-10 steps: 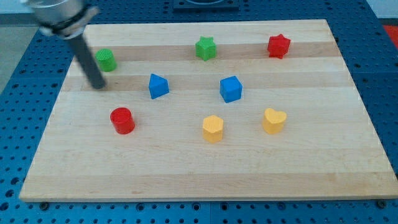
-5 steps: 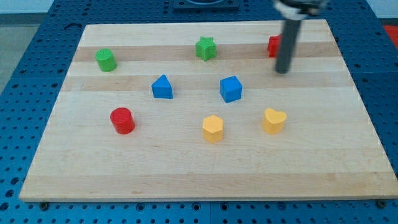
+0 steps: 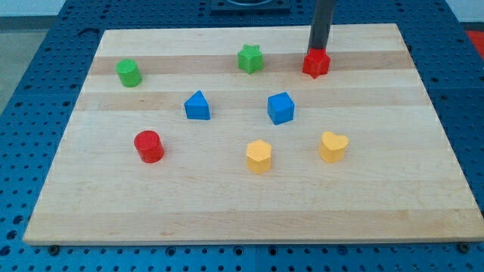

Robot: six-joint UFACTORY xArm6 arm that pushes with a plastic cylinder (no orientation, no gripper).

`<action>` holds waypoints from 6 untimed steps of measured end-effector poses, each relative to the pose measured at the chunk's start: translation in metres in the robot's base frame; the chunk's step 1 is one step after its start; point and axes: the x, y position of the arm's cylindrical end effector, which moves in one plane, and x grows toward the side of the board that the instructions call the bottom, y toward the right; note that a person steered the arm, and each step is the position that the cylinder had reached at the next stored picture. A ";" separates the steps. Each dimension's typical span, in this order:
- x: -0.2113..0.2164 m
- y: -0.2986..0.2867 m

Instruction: Move the red star towards the center of the board

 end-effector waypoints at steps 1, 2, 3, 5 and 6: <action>-0.001 0.073; 0.035 0.120; 0.059 0.111; 0.003 0.006; -0.003 -0.002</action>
